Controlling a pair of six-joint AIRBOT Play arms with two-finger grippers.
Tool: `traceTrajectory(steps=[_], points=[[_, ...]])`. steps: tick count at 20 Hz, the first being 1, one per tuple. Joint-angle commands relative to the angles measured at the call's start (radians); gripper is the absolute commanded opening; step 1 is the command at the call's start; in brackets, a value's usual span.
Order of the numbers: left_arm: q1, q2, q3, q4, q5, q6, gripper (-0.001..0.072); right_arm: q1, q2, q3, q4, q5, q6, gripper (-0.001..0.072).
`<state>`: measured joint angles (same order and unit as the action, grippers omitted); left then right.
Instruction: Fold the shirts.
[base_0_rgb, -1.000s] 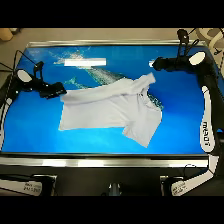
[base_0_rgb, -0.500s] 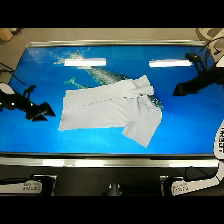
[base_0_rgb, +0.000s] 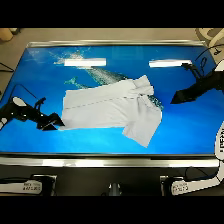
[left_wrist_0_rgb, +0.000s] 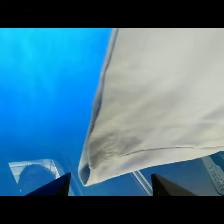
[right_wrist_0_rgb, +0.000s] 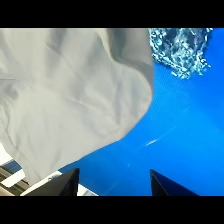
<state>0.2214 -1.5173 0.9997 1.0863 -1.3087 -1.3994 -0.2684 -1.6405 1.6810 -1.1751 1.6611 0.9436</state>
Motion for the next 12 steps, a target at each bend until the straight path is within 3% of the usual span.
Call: traceTrajectory(steps=[1,2,4,6,7,12], points=[[-0.024,-0.035,-0.008,-0.014,0.028,0.000,0.0581,-0.001,0.001,-0.003,-0.021,0.014,-0.003,0.0436],[-0.024,-0.042,-0.008,-0.013,0.041,-0.010,0.0432,-0.001,0.001,-0.003,-0.026,0.017,-0.002,0.0436],[-0.024,-0.045,-0.008,-0.014,0.063,-0.021,0.0255,-0.001,0.001,-0.026,-0.032,0.034,-0.002,0.0438],[-0.024,-0.044,-0.008,-0.014,0.070,-0.021,0.0026,-0.001,0.011,-0.110,-0.029,0.022,-0.003,0.0469],[-0.024,-0.044,-0.008,-0.014,0.069,-0.021,0.0027,-0.001,0.019,-0.175,-0.031,0.003,-0.003,0.0536],[-0.024,-0.025,-0.007,-0.014,0.068,-0.010,0.0027,-0.001,0.028,-0.420,0.022,-0.195,-0.009,0.0527]])
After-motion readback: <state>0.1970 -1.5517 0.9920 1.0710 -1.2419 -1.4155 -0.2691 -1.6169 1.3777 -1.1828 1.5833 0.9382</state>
